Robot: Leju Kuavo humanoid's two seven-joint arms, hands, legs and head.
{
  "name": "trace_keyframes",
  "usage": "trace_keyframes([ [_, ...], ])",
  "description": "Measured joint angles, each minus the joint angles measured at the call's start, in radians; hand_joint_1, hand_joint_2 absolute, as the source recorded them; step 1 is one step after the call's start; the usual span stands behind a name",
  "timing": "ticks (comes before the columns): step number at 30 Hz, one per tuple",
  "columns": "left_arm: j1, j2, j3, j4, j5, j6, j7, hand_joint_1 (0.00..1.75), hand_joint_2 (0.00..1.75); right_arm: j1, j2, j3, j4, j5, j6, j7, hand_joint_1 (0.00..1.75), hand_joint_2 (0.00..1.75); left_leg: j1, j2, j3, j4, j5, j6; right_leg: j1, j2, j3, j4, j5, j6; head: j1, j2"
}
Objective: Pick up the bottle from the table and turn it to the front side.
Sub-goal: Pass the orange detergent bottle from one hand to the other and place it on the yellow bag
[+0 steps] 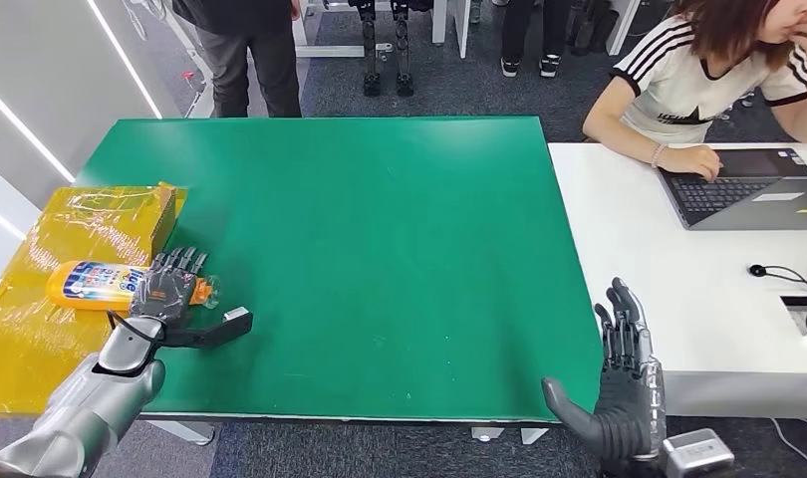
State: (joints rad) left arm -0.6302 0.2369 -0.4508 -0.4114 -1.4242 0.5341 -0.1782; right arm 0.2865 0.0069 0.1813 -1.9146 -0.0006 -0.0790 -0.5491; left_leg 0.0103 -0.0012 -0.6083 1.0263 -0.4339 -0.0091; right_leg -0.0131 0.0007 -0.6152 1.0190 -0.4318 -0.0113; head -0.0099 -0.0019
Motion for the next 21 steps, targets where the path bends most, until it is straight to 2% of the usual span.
trace_keyframes([
  [4, 0.083, -0.087, 0.117, -0.104, 0.134, 0.140, -0.084, 0.00, 1.75, 0.012, 0.000, -0.001, -0.016, 0.004, -0.022, 0.016, 0.00, 1.75, 0.000, -0.002, -0.001, 0.001, 0.000, 0.000, 0.000, -0.002, -0.001, -0.001, 0.000, 0.001, 0.000, 0.000],
  [9, 0.185, -0.220, 0.254, -0.349, 0.337, 0.163, -0.231, 0.00, 1.75, 0.033, 0.000, 0.001, -0.025, 0.005, -0.076, 0.017, 0.00, 1.75, -0.001, 0.000, -0.003, 0.002, -0.002, 0.003, -0.001, 0.000, -0.001, -0.002, 0.000, 0.002, 0.000, 0.000],
  [12, 0.266, -0.285, 0.281, -0.543, 0.426, 0.165, -0.280, 0.00, 1.75, 0.039, 0.000, 0.007, -0.025, 0.007, -0.092, 0.017, 0.00, 1.75, -0.001, 0.002, -0.003, 0.002, -0.004, 0.004, -0.001, 0.002, -0.002, -0.002, 0.000, 0.002, 0.000, 0.000],
  [16, 0.377, -0.355, 0.285, -0.783, 0.426, 0.166, -0.290, 0.00, 1.75, 0.034, 0.005, 0.020, -0.021, 0.017, -0.079, 0.022, 0.00, 1.75, -0.001, 0.002, -0.004, 0.002, -0.006, 0.004, -0.001, 0.001, -0.002, -0.002, -0.002, 0.004, 0.000, 0.000],
  [19, 0.434, -0.384, 0.279, -0.915, 0.479, 0.159, -0.300, 0.00, 1.75, 0.028, 0.011, 0.025, -0.015, 0.028, -0.057, 0.029, 0.00, 1.75, -0.001, 0.002, -0.004, 0.002, -0.007, 0.004, -0.001, 0.002, -0.002, -0.002, -0.003, 0.004, 0.000, 0.000],
  [21, 0.463, -0.388, 0.257, -0.982, 0.597, 0.127, -0.293, 0.00, 1.75, 0.024, 0.017, 0.025, -0.009, 0.033, -0.042, 0.031, 0.00, 1.75, 0.000, 0.001, -0.004, 0.002, -0.007, 0.004, -0.001, 0.001, -0.002, -0.002, -0.003, 0.004, 0.000, 0.000],
])
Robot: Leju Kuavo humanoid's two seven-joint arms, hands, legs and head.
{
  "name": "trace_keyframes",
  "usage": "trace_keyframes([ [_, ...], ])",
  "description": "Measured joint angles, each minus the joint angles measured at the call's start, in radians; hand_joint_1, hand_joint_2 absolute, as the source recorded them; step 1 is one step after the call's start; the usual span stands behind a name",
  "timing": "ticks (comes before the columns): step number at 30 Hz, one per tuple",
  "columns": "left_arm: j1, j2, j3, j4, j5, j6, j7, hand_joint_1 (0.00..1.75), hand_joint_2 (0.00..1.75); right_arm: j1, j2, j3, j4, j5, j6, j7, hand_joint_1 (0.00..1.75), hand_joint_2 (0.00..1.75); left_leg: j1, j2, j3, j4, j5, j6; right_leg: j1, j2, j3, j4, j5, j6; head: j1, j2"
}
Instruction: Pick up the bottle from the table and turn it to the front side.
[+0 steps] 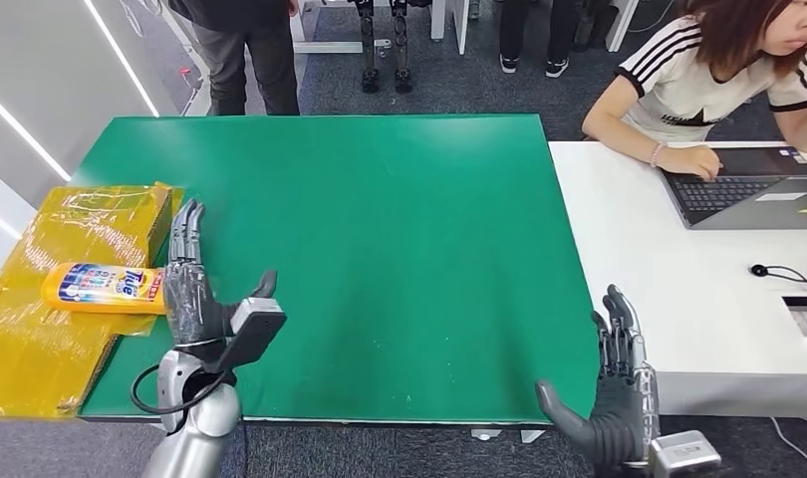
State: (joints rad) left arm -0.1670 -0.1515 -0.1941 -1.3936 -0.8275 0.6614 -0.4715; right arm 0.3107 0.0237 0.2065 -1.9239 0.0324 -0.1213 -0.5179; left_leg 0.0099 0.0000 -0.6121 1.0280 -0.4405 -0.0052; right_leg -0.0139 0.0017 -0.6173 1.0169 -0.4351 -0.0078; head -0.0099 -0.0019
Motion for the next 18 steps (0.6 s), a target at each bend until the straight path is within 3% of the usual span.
trace_keyframes([
  [3, 0.040, 0.000, -0.053, -0.072, 0.222, -0.099, -0.004, 0.00, 1.75, -0.009, 0.005, 0.002, 0.010, 0.000, 0.014, 0.000, 0.00, 1.75, 0.000, -0.001, 0.000, 0.000, 0.000, 0.000, 0.000, -0.001, 0.000, 0.000, 0.000, 0.000, 0.000, 0.000],
  [10, 0.134, -0.011, -0.135, -0.136, 0.673, -0.332, -0.104, 0.00, 1.75, -0.022, 0.005, 0.045, 0.047, 0.022, -0.011, -0.003, 0.00, 1.75, 0.000, 0.000, -0.001, 0.000, 0.000, 0.000, 0.000, 0.000, 0.000, 0.000, 0.000, 0.000, 0.000, 0.000],
  [12, 0.151, -0.020, -0.148, -0.137, 0.744, -0.382, -0.126, 0.00, 1.75, -0.029, 0.005, 0.066, 0.058, 0.039, -0.024, -0.004, 0.00, 1.75, 0.000, 0.000, -0.001, 0.000, 0.000, 0.000, 0.000, 0.000, 0.000, 0.000, -0.001, 0.000, 0.000, 0.000],
  [18, 0.165, -0.028, -0.173, -0.136, 0.783, -0.417, -0.147, 0.00, 1.75, -0.046, 0.005, 0.101, 0.081, 0.040, -0.034, -0.005, 0.00, 1.75, 0.000, 0.000, 0.000, 0.000, 0.000, 0.000, 0.000, 0.000, 0.000, 0.000, -0.001, 0.000, 0.000, 0.000],
])
